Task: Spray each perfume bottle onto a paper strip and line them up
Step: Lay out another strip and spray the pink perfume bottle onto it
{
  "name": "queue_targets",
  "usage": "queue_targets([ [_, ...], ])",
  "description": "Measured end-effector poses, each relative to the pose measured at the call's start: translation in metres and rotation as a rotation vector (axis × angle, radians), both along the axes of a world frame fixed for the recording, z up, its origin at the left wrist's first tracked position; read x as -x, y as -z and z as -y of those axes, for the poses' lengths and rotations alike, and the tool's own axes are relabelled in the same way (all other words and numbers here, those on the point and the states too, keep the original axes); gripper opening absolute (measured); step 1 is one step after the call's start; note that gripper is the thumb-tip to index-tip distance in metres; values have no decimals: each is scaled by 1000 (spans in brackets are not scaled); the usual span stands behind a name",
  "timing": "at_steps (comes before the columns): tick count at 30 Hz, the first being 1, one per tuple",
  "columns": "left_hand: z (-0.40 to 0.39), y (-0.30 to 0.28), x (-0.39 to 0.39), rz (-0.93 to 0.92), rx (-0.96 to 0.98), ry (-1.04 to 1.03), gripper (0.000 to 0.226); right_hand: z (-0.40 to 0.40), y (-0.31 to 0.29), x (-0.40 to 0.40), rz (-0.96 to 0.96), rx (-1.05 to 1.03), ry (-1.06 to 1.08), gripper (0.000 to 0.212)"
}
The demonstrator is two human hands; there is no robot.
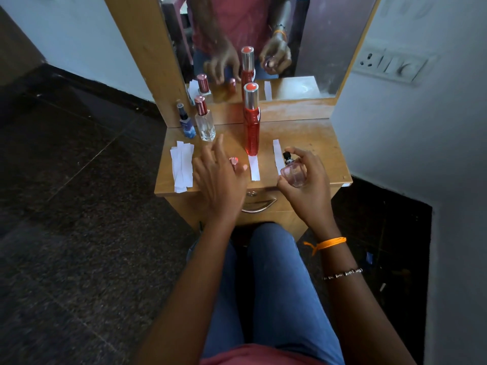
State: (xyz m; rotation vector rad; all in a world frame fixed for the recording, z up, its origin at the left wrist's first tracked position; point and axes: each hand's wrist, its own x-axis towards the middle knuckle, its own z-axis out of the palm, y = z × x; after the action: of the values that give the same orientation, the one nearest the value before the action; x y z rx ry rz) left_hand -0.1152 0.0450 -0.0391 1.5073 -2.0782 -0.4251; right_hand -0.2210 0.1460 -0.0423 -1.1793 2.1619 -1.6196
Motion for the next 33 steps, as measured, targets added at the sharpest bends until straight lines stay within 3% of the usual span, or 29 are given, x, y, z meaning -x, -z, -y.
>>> queue_targets([
  [4, 10, 6, -6, -33, -91, 72, 23, 1, -5, -7, 6, -9, -51, 54],
  [8, 10, -15, -5, -593, -469, 142, 14, 0, -10, -13, 99, -25, -224, 64],
  [10, 7, -25, -6, -725, -568, 214, 14, 0, -10, -17, 138, -7, -302, 67],
  [19, -7, -39, -21, -652, -699, 570, 21, -3, -13, -22, 96, 27, -385, 72],
  [24, -6, -37, -28, -556, -825, 588, 36, -2, -15, -20, 108, 41, -357, 64],
  [29, -14, -33, -36, -435, -1084, 816, 46, 1, -18, -24, 252, 164, -203, 51],
  [31, -21, -33, -31, -463, -1058, 863, 47, 1, -22, -25, 277, 211, -166, 39],
  [33, -27, -31, -24, -548, -1013, 768, 37, 0, -25, -25, 284, 257, -170, 25],
])
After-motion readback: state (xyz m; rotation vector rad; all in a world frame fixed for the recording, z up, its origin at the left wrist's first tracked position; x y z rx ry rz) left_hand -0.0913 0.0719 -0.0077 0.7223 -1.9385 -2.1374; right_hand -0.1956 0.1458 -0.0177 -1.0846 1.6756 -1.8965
